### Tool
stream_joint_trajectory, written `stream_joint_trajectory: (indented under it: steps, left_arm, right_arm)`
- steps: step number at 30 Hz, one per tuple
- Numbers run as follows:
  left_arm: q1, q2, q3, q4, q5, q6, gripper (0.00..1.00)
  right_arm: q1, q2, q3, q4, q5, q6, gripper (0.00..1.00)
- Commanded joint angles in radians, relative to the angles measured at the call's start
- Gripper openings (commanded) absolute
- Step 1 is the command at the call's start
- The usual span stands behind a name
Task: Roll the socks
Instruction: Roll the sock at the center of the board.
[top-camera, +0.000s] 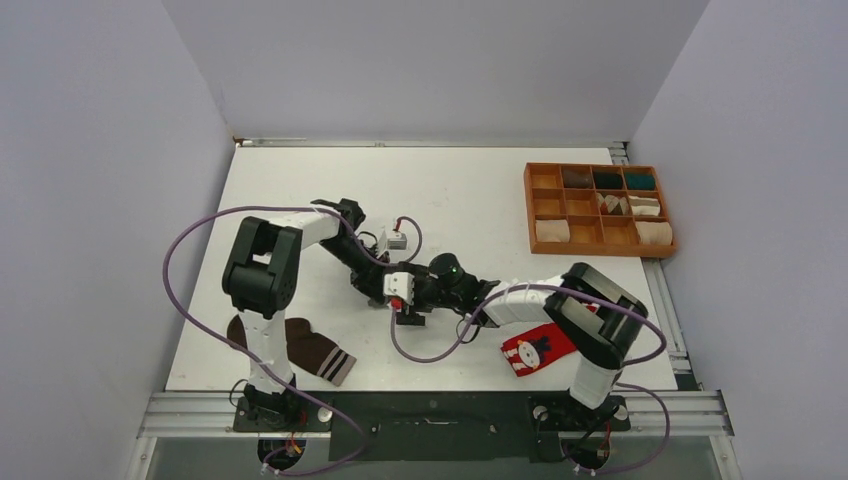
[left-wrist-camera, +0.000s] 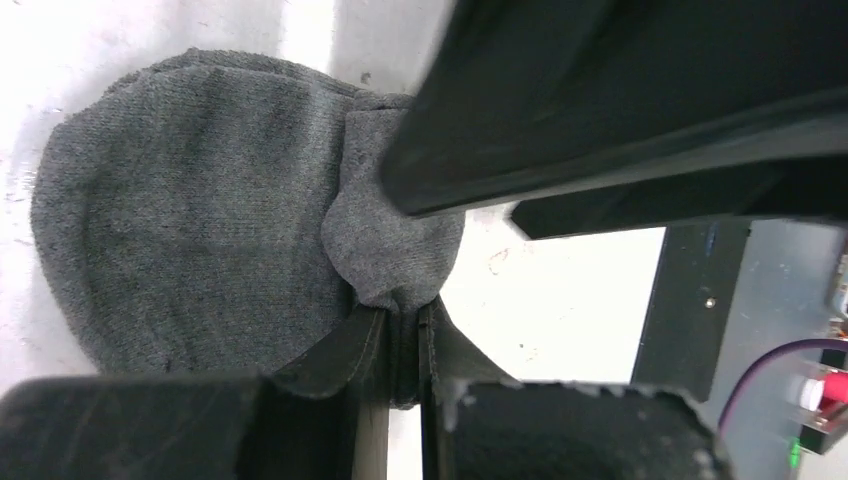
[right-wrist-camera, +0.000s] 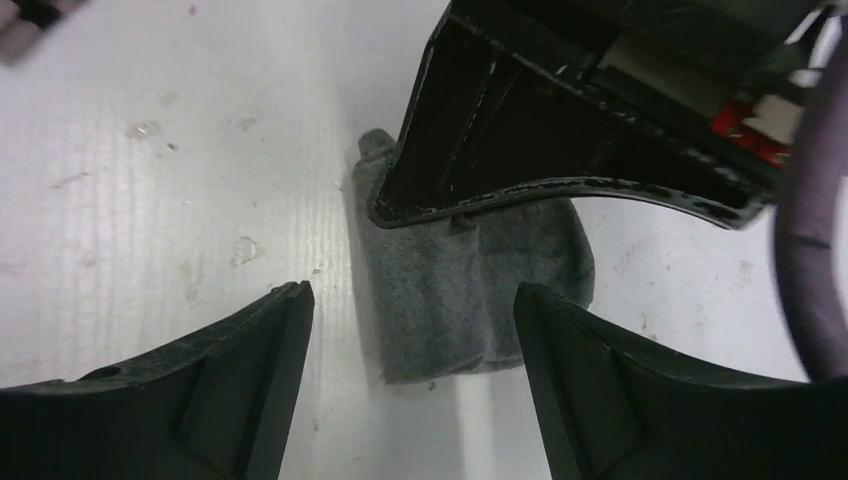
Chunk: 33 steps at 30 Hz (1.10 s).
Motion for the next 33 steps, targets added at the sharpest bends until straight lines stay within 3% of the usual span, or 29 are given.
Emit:
stream_joint_trajectory:
  steps: [1,4,8,9,11,12,14,17,22,28,33]
  left_arm:
    - [-0.008,0.07,0.006,-0.08,-0.061,0.027,0.0]
    - [-0.008,0.072,0.008,-0.079,-0.069,0.029,0.0]
    - [-0.008,0.07,0.008,-0.082,-0.071,0.037,0.0]
    - [-0.008,0.065,0.007,-0.083,-0.066,0.043,0.02]
    - [0.001,0.039,0.001,-0.077,-0.055,0.054,0.22]
    - [0.012,0.016,-0.004,-0.069,-0.042,0.06,0.34]
    - [0.051,-0.04,-0.014,-0.052,-0.003,0.082,0.44]
    - [0.111,-0.138,-0.036,-0.032,0.047,0.135,0.47]
    - [0.163,-0.316,-0.14,0.062,0.068,0.224,0.49]
    - [0.118,-0.459,-0.284,0.233,-0.013,0.253,0.53]
    - [-0.036,-0.539,-0.399,0.43,-0.197,0.251,0.59]
  right_arm:
    - [0.01,0.102,0.111,-0.089,0.048,-0.154,0.71]
    - [0.02,0.143,0.123,-0.112,0.055,-0.179,0.58]
    - [0.028,0.167,0.134,-0.141,0.084,-0.109,0.27]
    - [0.029,0.165,0.14,-0.161,0.087,-0.08,0.21]
    - [0.03,0.155,0.15,-0.218,0.092,-0.016,0.13]
    - [0.029,0.149,0.154,-0.248,0.097,0.023,0.11]
    - [0.027,0.137,0.161,-0.316,0.102,0.106,0.09]
    - [0.009,0.139,0.184,-0.432,0.047,0.231,0.07]
    - [-0.072,0.212,0.224,-0.523,-0.184,0.489,0.05]
    - [-0.16,0.316,0.288,-0.528,-0.353,0.709,0.06]
    - [-0.206,0.449,0.405,-0.656,-0.439,0.783,0.06]
